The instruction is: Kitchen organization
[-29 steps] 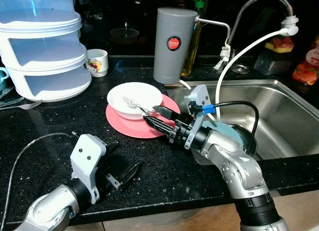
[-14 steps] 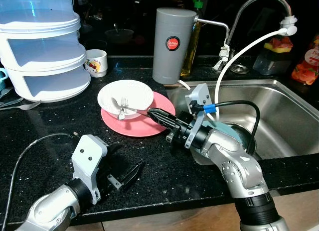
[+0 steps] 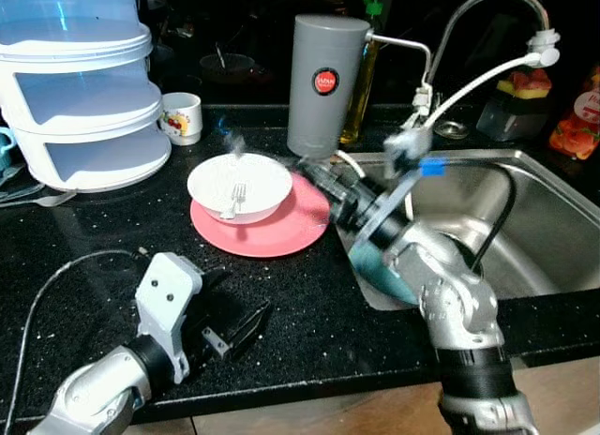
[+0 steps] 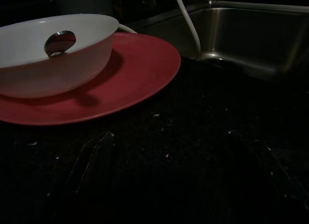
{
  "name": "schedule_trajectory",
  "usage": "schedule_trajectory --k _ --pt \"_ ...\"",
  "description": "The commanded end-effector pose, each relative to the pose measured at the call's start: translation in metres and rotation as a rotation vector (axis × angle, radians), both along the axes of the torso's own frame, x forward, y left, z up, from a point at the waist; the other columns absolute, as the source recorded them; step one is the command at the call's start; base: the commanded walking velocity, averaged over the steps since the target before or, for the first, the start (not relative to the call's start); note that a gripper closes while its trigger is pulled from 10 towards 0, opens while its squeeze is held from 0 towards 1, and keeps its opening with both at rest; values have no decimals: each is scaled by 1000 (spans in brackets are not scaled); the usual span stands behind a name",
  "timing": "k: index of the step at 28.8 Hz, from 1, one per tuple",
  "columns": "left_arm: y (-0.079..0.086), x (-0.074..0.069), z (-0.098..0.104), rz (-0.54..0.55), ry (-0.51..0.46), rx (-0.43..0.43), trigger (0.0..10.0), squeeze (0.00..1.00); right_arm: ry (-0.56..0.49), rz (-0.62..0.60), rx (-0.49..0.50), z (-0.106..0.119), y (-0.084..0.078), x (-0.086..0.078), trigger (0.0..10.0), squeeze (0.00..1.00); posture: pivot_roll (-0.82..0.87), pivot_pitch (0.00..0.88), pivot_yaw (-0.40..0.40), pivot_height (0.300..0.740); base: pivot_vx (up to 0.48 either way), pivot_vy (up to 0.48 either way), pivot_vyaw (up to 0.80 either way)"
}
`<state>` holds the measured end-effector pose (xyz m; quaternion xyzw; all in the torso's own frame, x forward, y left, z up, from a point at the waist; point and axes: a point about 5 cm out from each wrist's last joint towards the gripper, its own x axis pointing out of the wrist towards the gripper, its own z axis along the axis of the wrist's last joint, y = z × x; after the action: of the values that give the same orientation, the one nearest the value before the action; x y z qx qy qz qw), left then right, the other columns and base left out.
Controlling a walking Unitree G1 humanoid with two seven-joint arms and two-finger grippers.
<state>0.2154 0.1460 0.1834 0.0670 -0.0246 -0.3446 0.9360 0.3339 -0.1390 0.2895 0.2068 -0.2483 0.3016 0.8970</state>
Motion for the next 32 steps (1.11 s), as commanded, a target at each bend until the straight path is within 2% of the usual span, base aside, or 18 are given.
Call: schedule_trajectory --k 1,3,4,5,8,9,11,14,18,22,26,32 --pt "1 1 -16 15 79 27 10000 0 7 -39 69 2 -11 3 0 0 4 47 -37 740 0 0 0" --pt "-1 6 -14 3 62 30 10000 0 71 -204 63 -3 -40 14 0 0 1 45 -37 740 0 0 0" --pt "-1 6 -14 3 62 30 10000 0 71 -204 63 -3 -40 14 0 0 1 45 -37 740 0 0 0" --pt "-3 7 -12 -2 55 30 10000 0 97 -261 51 -5 -50 18 0 0 1 45 -37 740 0 0 0" --pt "-5 9 -10 -14 45 28 10000 0 115 -302 40 -7 -59 20 0 0 0 46 -36 740 0 0 0" --pt "-7 11 -8 -28 37 26 10000 0 128 -332 10 -8 -64 22 0 0 1 44 -36 740 0 0 0" --pt "-16 18 -3 -71 12 16 10000 0 180 -427 -110 -15 -77 26 0 0 -2 43 -36 740 0 0 0" --pt "-20 20 -1 -87 2 14 10000 0 203 -460 -145 -18 -82 28 0 0 -2 43 -36 740 0 0 0" --pt "-42 33 7 -157 -37 -4 10000 0 238 -540 -328 -24 -94 32 0 0 -11 41 -35 740 0 0 0" --pt "-57 39 11 -216 -49 -8 10000 0 312 -501 -459 -38 -93 35 0 0 -11 41 -35 740 0 0 0" --pt "-65 43 12 -256 -46 -7 10000 0 351 -490 -535 -49 -92 35 0 0 -16 39 -35 740 0 0 0" --pt "-77 47 9 -323 -20 26 10000 0 437 -534 -677 -70 -94 36 0 0 -16 41 -31 740 0 0 0"
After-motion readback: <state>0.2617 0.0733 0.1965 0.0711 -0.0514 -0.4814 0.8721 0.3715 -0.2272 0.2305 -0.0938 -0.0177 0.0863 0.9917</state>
